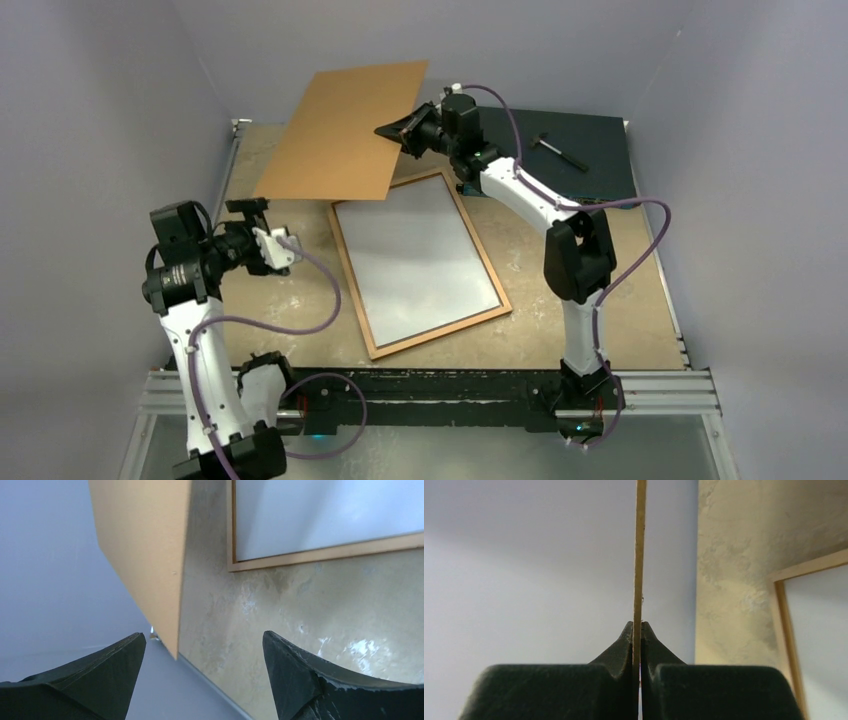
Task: Put the photo into the frame
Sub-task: Turn over the photo frame item at the center of the board.
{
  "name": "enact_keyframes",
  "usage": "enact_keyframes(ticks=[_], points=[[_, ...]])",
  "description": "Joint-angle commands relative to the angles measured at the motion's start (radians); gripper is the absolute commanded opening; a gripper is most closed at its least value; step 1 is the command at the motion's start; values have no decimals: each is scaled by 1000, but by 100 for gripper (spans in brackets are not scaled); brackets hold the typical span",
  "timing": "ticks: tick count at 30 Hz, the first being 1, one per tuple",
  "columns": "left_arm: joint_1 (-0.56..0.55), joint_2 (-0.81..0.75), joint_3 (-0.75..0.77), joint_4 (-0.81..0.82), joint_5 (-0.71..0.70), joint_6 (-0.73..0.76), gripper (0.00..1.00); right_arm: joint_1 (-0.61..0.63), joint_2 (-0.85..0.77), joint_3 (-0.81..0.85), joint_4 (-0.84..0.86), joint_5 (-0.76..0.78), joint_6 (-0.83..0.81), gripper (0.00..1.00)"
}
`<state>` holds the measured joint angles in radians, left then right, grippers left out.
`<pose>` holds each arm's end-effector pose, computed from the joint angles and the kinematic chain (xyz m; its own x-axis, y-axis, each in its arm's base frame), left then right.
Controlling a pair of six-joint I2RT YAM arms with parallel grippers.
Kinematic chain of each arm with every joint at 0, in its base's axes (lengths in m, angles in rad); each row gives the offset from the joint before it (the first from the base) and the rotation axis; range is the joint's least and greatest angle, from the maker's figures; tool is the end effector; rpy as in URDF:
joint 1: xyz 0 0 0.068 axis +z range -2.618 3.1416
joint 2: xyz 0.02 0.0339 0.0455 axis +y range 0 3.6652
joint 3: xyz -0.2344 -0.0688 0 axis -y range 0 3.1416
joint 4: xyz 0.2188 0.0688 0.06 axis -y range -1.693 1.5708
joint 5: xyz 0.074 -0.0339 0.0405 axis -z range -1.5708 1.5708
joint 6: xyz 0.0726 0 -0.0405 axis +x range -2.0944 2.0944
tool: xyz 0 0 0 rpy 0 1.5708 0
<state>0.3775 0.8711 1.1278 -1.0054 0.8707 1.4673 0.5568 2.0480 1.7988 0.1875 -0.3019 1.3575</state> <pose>0.1636 0.0051 0.3242 0.2164 0.7752 -0.5935 0.6586 0.3328 0.6749 0.4110 0.2813 0.3171 -0.7505 0.6320 -0.1934 -0.1090 0.1702 0.9794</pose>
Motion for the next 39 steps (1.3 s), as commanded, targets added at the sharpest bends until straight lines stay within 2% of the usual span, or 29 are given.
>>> enact_keyframes(ticks=[1, 5, 9, 18, 24, 27, 33, 36, 39], points=[[1, -123, -138, 118, 42, 278, 85, 17, -117, 23, 147, 15, 136, 0], [0, -247, -300, 423, 88, 200, 83, 41, -150, -41, 201, -5, 149, 0], [0, -243, -307, 527, 107, 138, 79, 57, -195, -118, 228, -25, 144, 0], [0, -227, -285, 509, 170, 144, 74, 123, -244, -230, 310, -12, 181, 0], [-5, -206, -250, 368, 218, 316, 65, 177, -192, -195, 331, 19, 213, 0], [-5, -198, -254, 314, 207, 380, 59, 199, -176, -179, 338, 40, 225, 0], [-8, -201, -254, 286, 213, 389, 41, 239, -201, -219, 346, 142, 231, 0], [-9, -203, -250, 265, 219, 398, 26, 255, -202, -228, 362, 170, 233, 0], [-12, -203, -255, 264, 216, 390, 5, 270, -193, -215, 366, 180, 212, 0]])
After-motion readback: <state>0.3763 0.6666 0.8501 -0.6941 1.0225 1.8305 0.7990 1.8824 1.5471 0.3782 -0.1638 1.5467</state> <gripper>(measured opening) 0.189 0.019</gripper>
